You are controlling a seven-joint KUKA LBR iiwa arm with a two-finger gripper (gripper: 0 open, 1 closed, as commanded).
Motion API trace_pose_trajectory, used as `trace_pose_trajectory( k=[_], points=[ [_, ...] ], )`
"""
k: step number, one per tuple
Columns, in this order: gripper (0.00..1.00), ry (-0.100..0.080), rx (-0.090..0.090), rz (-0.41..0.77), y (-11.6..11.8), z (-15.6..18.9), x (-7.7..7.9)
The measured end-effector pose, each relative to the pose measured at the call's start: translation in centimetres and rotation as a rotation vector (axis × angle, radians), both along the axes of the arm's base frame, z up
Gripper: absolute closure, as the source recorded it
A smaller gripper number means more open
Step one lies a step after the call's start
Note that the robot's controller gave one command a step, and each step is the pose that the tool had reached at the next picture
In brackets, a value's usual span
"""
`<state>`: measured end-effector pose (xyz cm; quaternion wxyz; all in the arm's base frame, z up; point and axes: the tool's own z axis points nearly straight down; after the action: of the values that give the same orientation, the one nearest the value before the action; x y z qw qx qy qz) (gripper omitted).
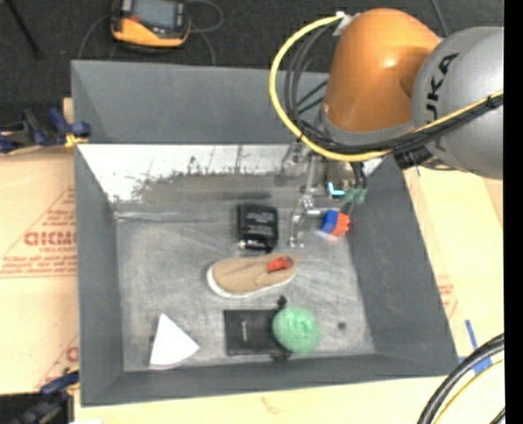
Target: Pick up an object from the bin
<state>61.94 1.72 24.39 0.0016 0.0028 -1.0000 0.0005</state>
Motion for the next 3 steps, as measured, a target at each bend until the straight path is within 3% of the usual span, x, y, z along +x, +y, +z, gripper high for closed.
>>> trace_pose_trajectory(
  k=[1,2,3],
  points=[
    [0.0,-0.008,0.0,0.0,0.0,0.5,0.1],
    [0.0,-0.014,0.0,0.058,0.3,-3.9,0.5],
    [0.0,-0.011,0.0,0.177,1.5,-12.2,-0.9]
  ],
)
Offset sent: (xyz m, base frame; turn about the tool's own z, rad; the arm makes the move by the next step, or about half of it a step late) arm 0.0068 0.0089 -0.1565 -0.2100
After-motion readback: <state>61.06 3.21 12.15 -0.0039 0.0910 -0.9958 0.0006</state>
